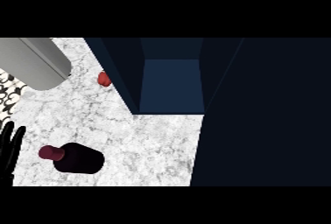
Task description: Pick up the wine, place it into the cabinet and close the cabinet
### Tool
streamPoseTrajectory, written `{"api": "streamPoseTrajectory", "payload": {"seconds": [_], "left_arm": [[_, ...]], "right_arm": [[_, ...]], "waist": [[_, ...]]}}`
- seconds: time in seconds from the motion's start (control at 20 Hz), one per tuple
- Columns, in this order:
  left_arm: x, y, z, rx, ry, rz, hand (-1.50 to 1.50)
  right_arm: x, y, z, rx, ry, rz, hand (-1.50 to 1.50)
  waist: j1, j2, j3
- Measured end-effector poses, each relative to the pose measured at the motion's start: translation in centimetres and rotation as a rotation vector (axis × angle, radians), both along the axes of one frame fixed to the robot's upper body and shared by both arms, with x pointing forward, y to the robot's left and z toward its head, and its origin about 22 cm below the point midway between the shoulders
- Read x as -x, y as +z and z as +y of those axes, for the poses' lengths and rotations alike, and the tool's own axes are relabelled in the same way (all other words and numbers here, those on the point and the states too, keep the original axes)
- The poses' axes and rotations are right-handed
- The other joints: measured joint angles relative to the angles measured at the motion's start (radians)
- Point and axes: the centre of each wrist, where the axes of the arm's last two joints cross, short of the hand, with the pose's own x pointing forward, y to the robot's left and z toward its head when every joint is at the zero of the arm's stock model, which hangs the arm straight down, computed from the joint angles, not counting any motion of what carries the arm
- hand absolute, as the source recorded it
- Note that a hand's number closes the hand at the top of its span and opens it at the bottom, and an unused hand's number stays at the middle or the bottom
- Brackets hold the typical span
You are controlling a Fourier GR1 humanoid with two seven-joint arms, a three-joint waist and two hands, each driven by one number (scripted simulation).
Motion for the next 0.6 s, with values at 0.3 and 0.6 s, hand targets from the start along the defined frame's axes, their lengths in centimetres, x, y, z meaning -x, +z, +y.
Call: {"api": "streamPoseTrajectory", "payload": {"seconds": [0.3,0.6], "left_arm": [[0.5,-3.5,0.8,0.001,0.015,0.035,-1.5],[0.7,-6.8,1.7,-0.004,0.027,0.064,-1.5]], "right_arm": [[0.0,0.1,0.1,-0.014,0.0,-0.004,-1.5],[0.2,0.2,0.2,-0.009,0.005,-0.01,-1.5]], "waist": [[0.001,0.0,0.0],[-0.002,0.0,0.0]]}}
